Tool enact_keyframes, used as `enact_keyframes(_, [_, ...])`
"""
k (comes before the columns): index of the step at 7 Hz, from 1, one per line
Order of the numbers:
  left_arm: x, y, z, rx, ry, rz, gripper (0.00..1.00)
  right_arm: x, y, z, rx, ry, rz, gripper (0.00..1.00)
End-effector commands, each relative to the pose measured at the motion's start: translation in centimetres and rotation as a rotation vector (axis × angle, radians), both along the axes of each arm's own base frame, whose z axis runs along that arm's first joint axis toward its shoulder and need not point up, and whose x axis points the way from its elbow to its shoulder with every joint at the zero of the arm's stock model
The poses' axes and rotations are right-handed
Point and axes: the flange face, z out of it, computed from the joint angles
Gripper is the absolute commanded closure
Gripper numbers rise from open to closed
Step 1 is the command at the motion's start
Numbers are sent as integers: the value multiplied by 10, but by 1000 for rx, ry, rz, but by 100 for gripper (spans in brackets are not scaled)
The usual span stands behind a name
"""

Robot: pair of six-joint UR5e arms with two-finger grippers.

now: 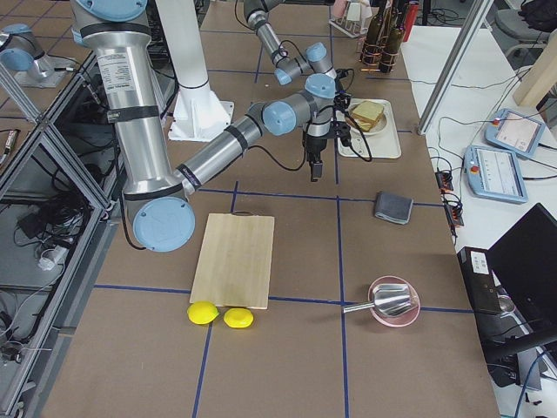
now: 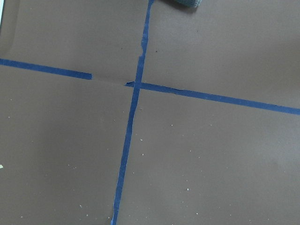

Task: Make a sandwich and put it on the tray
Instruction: 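Lower the plate onto the tray and release it with the left gripper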

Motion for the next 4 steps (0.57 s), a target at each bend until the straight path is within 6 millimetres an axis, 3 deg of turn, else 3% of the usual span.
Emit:
enact_keyframes(1, [2,-2,2,0,-7,2,71,0,0,-1,0,-1,1,0])
enact_keyframes(2, [1,-2,-1,26,-21,15,53,0,0,-1,0,-1,1,0])
enact_keyframes(3, [-3,-5,-4,88,-63,46,1,0,0,0,-1,0,1,0])
enact_keyframes(4, [-14,-8,-11,145,-83,91,0,0,0,0,-2,0,3,0])
